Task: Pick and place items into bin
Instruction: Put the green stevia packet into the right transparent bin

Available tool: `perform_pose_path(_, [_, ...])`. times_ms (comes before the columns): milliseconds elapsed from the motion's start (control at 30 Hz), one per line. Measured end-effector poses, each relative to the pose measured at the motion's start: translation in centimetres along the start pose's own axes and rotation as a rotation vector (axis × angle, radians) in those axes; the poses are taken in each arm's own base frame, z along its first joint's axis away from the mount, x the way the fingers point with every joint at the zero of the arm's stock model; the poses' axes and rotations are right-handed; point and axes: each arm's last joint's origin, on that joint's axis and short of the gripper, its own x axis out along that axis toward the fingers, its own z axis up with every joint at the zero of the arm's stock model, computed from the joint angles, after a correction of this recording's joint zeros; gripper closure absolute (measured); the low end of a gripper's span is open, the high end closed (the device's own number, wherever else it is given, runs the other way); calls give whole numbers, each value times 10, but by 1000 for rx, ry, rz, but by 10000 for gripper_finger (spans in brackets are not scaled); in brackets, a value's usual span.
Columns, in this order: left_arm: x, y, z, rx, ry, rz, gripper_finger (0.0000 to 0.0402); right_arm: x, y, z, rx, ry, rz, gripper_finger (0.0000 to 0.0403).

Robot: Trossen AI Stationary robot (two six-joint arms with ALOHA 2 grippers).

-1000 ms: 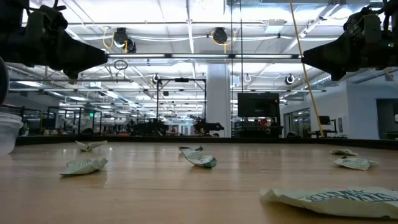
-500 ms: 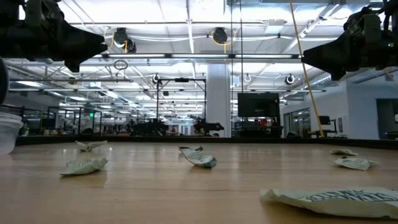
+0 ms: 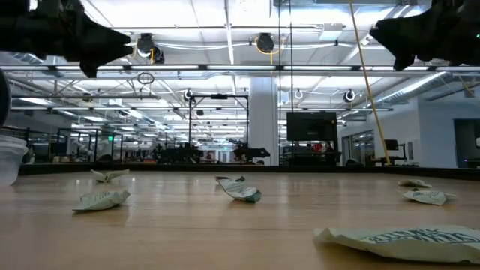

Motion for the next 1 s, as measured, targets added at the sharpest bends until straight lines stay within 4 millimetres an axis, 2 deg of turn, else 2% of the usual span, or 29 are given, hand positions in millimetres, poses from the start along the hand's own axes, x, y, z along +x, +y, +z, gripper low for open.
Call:
perform_pose_path(33, [3, 0, 8, 6, 28, 12, 247, 2, 0, 0, 4, 43, -15, 273])
perform_pose_path(167, [21, -4, 47, 43, 129, 32, 247, 17, -2, 19, 52, 121, -94, 273])
perform_pose_path(233, [35, -6, 65, 65, 182, 34, 247, 28, -1, 20, 49, 197, -85, 273])
perform_pose_path(333, [56, -7, 84, 110, 243, 48, 247, 51, 2, 32, 50, 250, -61, 273])
perform_pose_path(433, [75, -9, 94, 127, 270, 58, 247, 74, 5, 39, 84, 311, -46, 273])
perform_pose_path(567, [92, -12, 100, 111, 286, 63, 247, 94, 12, 29, 211, 418, 83, 273])
perform_pose_path(700, [97, -15, 97, 117, 309, 54, 247, 103, 19, 22, 346, 431, 217, 273])
perform_pose_path(800, [97, -15, 98, 122, 305, 54, 247, 104, 21, 18, 351, 451, 278, 273])
perform_pose_path(1000, [95, -12, 100, 125, 292, 114, 247, 104, 21, 21, 308, 423, 289, 273])
